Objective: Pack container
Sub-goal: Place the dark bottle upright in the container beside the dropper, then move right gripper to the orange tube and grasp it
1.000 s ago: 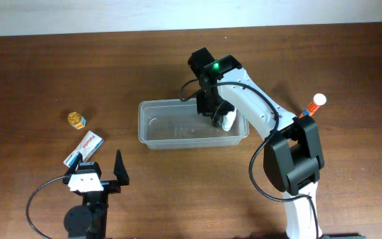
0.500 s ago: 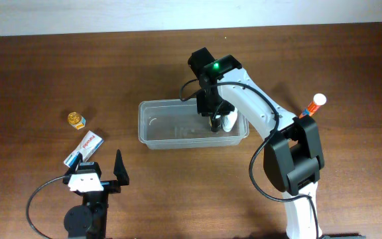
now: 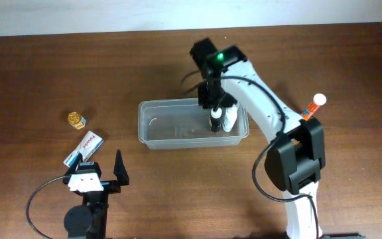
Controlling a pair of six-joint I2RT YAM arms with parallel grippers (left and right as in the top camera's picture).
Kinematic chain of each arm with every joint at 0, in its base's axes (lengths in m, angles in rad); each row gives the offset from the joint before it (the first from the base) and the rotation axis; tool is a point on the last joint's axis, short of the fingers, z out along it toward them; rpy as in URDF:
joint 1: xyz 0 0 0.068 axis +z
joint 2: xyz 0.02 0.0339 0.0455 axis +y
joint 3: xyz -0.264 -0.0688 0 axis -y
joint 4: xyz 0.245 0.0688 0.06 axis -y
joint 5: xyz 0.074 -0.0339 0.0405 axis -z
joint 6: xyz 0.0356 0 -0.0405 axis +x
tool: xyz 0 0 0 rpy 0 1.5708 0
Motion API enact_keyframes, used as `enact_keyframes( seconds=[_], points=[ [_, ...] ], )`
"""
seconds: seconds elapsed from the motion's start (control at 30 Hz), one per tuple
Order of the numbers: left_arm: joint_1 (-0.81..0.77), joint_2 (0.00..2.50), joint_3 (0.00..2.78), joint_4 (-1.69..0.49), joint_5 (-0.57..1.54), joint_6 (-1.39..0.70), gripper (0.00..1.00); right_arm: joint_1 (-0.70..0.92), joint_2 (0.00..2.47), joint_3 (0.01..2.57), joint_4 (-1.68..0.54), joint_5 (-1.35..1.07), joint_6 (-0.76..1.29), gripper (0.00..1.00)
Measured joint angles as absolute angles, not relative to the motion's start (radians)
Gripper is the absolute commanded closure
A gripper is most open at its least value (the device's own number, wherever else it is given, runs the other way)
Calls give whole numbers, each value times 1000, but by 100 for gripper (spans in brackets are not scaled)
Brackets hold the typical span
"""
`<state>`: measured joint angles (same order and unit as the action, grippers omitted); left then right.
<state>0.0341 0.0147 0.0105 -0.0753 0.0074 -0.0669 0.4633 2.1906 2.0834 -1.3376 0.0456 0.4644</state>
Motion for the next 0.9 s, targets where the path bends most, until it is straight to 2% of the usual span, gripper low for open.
enact_keyframes(
  seconds=[0.13, 0.4, 0.6, 0.9],
  points=[
    [34, 15, 10, -75, 7, -67, 0, 458, 2190, 2273, -1438, 49, 443, 50],
    [34, 15, 10, -75, 7, -67, 1, 377, 2181, 2544, -1668, 49, 410, 41],
    [34, 15, 10, -75, 7, -67, 0, 200, 2159, 2576, -1693, 16, 362, 34],
    [34, 15, 10, -75, 7, -67, 1, -87, 2146, 2542, -1692, -19, 313, 33]
  ],
)
